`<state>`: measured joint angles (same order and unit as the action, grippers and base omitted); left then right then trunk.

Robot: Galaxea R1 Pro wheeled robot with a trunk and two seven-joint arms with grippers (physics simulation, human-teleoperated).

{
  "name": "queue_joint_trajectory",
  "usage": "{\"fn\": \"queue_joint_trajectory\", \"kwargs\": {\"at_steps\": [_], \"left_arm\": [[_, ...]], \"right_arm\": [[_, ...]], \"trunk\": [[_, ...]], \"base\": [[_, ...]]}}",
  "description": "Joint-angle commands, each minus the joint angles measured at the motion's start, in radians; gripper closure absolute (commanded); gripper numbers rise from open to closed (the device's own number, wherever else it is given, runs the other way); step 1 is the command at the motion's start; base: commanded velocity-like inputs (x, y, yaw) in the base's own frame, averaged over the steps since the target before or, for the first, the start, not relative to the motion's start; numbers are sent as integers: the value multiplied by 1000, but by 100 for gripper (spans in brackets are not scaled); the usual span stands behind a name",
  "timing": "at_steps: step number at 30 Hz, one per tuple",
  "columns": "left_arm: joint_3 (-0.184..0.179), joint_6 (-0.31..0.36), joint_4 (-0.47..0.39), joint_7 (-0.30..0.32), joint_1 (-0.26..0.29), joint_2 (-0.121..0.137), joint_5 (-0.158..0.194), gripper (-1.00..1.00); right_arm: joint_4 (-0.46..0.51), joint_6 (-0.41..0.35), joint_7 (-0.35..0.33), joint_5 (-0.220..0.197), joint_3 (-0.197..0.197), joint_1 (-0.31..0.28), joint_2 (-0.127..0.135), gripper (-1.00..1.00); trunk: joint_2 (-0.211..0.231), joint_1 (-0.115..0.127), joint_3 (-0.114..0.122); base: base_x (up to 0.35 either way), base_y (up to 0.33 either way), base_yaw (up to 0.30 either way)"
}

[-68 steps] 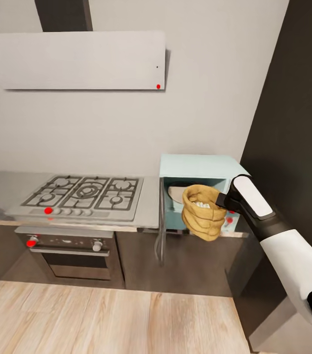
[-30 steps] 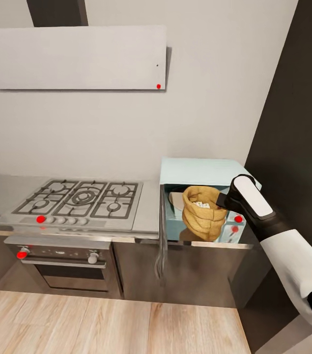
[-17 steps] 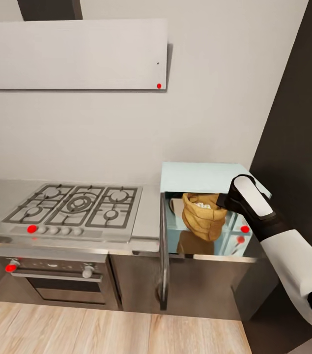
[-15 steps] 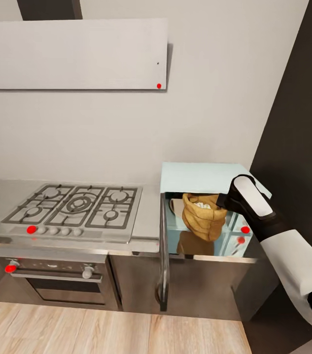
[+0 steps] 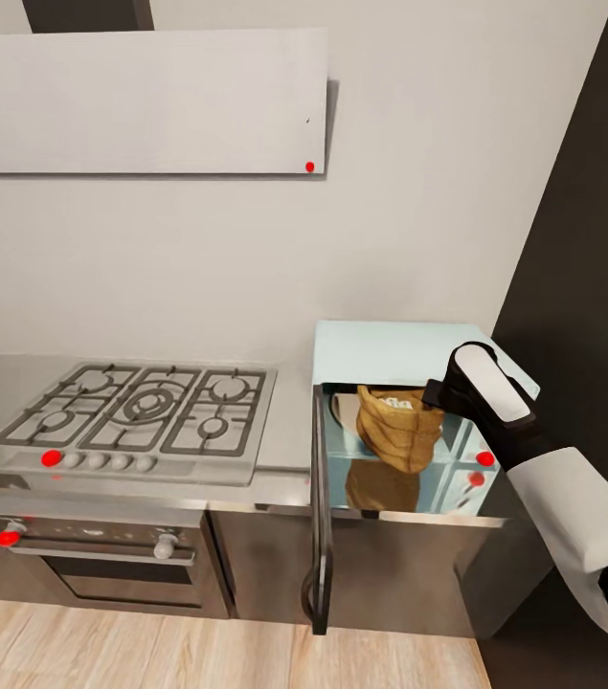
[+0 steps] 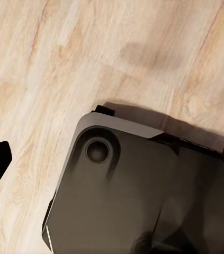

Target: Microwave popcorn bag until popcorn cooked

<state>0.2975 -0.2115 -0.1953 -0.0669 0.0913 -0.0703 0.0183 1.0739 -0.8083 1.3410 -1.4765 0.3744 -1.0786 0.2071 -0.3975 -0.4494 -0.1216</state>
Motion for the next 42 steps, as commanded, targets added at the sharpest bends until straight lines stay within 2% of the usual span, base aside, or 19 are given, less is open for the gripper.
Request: {"fn": "queue_joint_trajectory", "kwargs": {"at_steps": [1,24,25,42], "left_arm": [[-1,-3,1,-4,1,-1,2,-100],[-1,-3,1,-4,1,0,2,-100],[-1,-3,1,-4,1,0,2,-100],[-1,-3,1,-4,1,0,2,-100]], "right_arm": [[21,-4,9,-11,3,-2,0,100],[21,-5,9,-11,3,-2,1,100],[21,-5,9,-11,3,-2,1,-100],[21,-5,8,-13,3,-2,2,-100]], "trunk": [[-3,-1,-2],[-3,-1,-2],[-3,-1,-2],[-3,-1,-2]], "base": [[9,0,0],[23,0,0],[0,0,0],[0,0,0]]}}
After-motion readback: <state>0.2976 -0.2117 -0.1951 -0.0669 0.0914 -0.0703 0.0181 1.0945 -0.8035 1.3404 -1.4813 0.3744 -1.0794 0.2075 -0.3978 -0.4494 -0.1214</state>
